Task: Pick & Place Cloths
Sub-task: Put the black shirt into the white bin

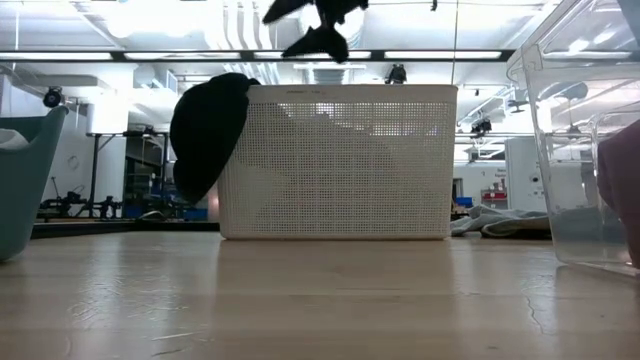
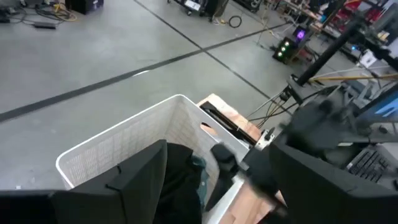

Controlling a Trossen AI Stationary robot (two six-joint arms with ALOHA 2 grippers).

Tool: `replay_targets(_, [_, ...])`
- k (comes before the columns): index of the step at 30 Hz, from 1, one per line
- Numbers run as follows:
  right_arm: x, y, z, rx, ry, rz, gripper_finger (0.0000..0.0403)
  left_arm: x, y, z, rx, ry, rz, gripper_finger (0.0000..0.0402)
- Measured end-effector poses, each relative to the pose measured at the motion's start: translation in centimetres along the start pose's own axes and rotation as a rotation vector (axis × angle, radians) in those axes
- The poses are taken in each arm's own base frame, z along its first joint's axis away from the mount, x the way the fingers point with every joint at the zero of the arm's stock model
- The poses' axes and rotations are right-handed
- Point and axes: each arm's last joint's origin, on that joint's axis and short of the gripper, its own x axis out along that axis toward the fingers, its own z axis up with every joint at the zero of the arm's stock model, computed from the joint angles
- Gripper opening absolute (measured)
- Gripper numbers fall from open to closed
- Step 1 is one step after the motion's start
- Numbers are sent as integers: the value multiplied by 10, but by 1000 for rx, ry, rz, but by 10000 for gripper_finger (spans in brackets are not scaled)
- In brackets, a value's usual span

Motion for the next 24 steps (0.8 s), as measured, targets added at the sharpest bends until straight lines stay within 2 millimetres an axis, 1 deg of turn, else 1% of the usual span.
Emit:
replay_targets(1, [6,1,-6,-13,16,1,320,-3,0,0,-5,-6,-2,287])
replay_targets(3, [20,6,-13,-58,-11,7,315,-7,0,0,-14,-13,-5,287])
replay_targets(5, [31,9,-24,-104,-2,-19,309,-8,0,0,-19,-15,-5,287])
replay_targets(7, [43,13,-29,-149,-29,-48,303,-8,0,-1,-28,-13,-2,287])
replay_targets(9, [51,12,-35,-173,-15,-83,296,-7,0,-1,-33,-9,-1,287])
replay_targets(16, [84,11,-35,-182,2,-97,275,-4,1,-3,-38,21,11,287])
replay_targets(19, [96,11,-32,-174,23,-102,257,-3,2,-4,-40,33,16,287])
replay_targets(22, [99,14,-24,-154,56,-114,221,-3,2,-4,-41,34,17,287])
replay_targets(24, [99,14,-21,-153,94,-126,184,-3,2,-4,-45,33,16,287])
